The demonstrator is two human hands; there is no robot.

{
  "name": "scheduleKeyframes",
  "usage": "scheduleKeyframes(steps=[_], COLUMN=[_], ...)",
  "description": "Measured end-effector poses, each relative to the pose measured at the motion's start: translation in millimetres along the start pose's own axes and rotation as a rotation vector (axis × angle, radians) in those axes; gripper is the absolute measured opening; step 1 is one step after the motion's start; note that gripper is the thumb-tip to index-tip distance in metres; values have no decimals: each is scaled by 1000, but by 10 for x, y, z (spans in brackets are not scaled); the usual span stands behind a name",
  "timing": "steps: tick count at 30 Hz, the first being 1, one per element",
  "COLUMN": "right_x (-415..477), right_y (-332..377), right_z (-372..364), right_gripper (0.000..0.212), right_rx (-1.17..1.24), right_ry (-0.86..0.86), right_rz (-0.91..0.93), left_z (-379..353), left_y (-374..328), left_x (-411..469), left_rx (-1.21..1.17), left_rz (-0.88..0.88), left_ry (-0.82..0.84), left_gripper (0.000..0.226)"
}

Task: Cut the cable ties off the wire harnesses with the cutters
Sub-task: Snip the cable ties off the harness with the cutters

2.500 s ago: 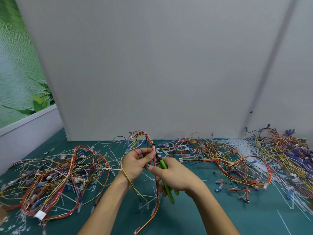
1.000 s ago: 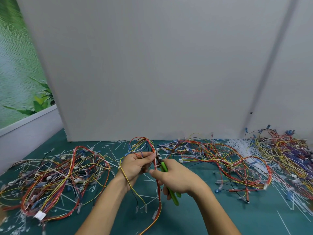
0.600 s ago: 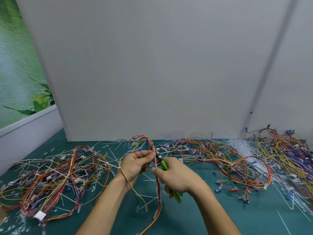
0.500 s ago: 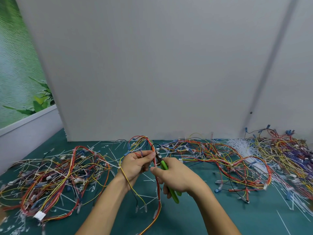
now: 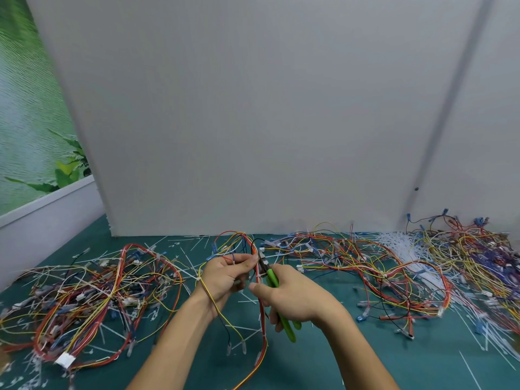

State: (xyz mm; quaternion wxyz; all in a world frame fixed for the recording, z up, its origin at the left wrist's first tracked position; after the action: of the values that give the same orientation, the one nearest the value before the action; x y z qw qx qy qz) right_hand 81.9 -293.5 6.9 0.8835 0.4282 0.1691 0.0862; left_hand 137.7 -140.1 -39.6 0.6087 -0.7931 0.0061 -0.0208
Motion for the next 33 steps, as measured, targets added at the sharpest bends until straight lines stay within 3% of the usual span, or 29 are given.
scheduleKeyframes(steps=[8,17,26,33], right_x=[38,4,-7,29], right_y=[-10,0,9,-23], right_z=[6,30,15,29], right_gripper=[21,31,30,23], right_rx=[38,195,202,66], right_ry=[-78,-33,22,-53], right_rz=[-30,-54,-51,-40], left_z=[-38,-40,-19,6], left_y=[1,-19,-46,-71], left_x=[-18,-26,-20,-18], left_rx=[-2,27,62,80], left_rz=[-12,-50,-92,-107], left_ry=[0,-8,15,21], left_gripper=[23,9,22,27])
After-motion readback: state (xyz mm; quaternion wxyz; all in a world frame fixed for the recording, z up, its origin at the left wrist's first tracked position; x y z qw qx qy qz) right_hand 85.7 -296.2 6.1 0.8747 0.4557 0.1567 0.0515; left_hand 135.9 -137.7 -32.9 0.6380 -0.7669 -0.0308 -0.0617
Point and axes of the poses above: each hand's wrist, its own x-axis towards the middle knuckle, its own z-axis out of the back of the hand, y = z × x, the point moved 3 cm from there along x, towards the middle knuckle, and after that the axes turned 7 degrees about -z, right-handed, at the moved point
